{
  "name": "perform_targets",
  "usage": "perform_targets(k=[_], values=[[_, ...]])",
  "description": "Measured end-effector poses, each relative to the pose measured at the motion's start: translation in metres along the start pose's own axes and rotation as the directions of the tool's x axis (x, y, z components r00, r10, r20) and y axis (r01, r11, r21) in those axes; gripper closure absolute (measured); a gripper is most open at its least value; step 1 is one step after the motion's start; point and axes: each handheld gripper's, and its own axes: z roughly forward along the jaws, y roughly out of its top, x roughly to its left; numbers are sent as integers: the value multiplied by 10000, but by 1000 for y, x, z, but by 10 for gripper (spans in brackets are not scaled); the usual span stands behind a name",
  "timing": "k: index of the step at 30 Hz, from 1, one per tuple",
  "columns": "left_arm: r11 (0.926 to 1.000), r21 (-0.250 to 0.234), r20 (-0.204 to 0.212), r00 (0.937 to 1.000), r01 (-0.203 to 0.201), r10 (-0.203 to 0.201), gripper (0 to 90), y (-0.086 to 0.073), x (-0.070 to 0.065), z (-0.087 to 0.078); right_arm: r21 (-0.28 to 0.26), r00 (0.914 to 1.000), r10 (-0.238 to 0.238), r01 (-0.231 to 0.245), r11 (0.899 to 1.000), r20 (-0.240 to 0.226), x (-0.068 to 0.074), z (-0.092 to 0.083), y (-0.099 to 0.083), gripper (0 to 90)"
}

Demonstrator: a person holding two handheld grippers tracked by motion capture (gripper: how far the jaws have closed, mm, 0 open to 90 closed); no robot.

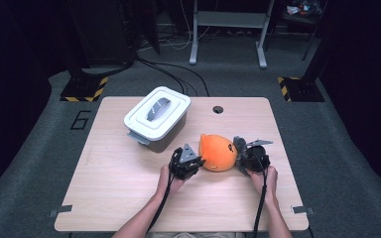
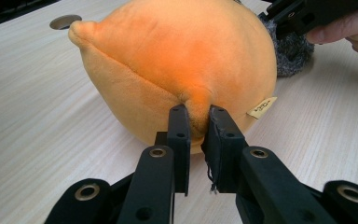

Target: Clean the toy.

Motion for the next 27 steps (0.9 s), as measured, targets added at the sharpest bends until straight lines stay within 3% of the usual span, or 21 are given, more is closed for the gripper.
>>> perform_targets(k=[4, 9, 12, 17, 22, 27], values=[[10000, 49, 5, 10000, -5, 5, 800, -1, 2, -1, -187, 9998, -17, 21, 9998, 198, -2, -12, 2, 763], [9999, 62, 52, 9999, 105, -106, 799, -3, 4, -1, -1157, 9996, -40, 70, 9933, 266, -4, -47, 10, 764], [9999, 14, -3, 10000, 99, -99, 798, -3, 4, -1, -1697, 9995, -298, 308, 9850, 86, 4, -64, 20, 765], [10000, 59, 44, 10000, 33, -33, 788, -3, 4, 0, -2138, 9963, -740, 632, 9748, -428, 21, -69, 33, 765], [9999, 71, 0, 9999, -129, 129, 787, -3, 5, 1, -2221, 9955, -892, 802, 9717, -306, 30, -68, 40, 765], [9998, 130, 74, 9998, -167, 166, 787, -3, 5, 0, -2857, 9951, -872, 702, 9558, -471, 34, -81, 46, 764]])
